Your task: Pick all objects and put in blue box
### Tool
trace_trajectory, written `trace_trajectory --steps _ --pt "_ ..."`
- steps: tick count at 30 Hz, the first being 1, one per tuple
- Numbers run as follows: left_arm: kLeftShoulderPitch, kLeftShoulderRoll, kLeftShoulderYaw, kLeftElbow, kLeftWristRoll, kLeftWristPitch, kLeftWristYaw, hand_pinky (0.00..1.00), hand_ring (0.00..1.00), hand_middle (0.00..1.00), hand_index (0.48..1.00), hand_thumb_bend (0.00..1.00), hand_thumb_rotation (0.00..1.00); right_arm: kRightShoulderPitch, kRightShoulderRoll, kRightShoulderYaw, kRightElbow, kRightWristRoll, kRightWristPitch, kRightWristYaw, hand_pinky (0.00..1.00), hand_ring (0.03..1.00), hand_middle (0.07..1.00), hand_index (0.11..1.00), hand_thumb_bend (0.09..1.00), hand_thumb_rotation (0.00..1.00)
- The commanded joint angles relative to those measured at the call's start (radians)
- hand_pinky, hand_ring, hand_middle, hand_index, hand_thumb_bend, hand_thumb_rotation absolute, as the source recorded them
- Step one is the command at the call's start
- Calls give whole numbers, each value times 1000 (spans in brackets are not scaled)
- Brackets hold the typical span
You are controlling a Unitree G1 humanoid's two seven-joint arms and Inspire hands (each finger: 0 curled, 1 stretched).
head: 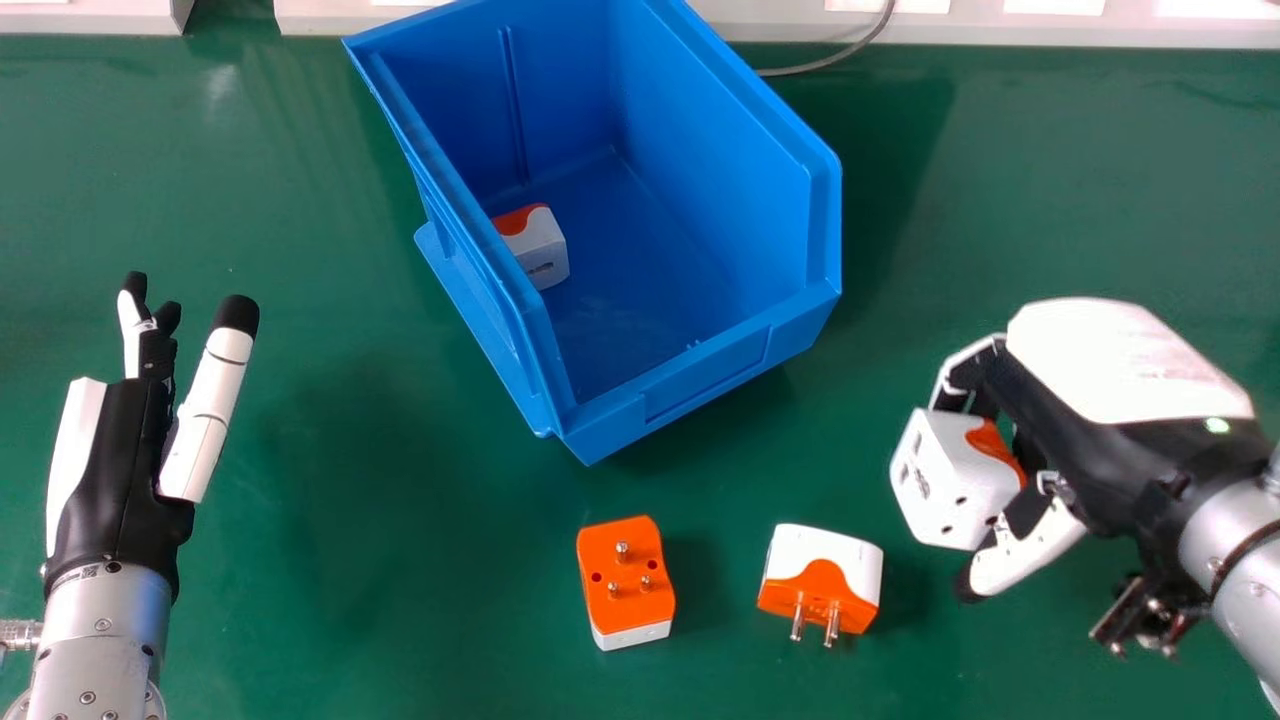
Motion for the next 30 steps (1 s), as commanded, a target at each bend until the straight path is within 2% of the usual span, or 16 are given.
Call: trace_trajectory --steps 1,9,15,20,27,30 --pt "-12 16 5 -3 5 -22 8 1000 1000 1000 1000 641 1000 -58 18 -13 -13 15 -44 -56 170 352 483 526 503 0" --pt "-23 15 -2 10 14 -14 14 1000 1000 1000 1000 659 1000 -249 116 68 157 6 -125 -174 149 341 467 534 500 0" --pt "-25 11 -6 7 19 -3 16 1000 1000 1000 1000 679 1000 -408 171 129 348 -20 -166 -257 122 337 450 529 499 0" --pt "-19 10 -7 -1 19 2 16 1000 1000 1000 1000 684 1000 -553 219 182 514 -49 -167 -316 150 332 457 545 498 0" --pt "-19 10 -4 3 14 1 14 1000 1000 1000 1000 690 1000 -779 320 248 790 -66 -122 -361 164 334 471 547 500 0" --pt "-12 7 -5 -8 14 4 14 1000 1000 1000 1000 699 1000 -873 361 282 946 -75 -123 -432 157 325 457 545 499 0"
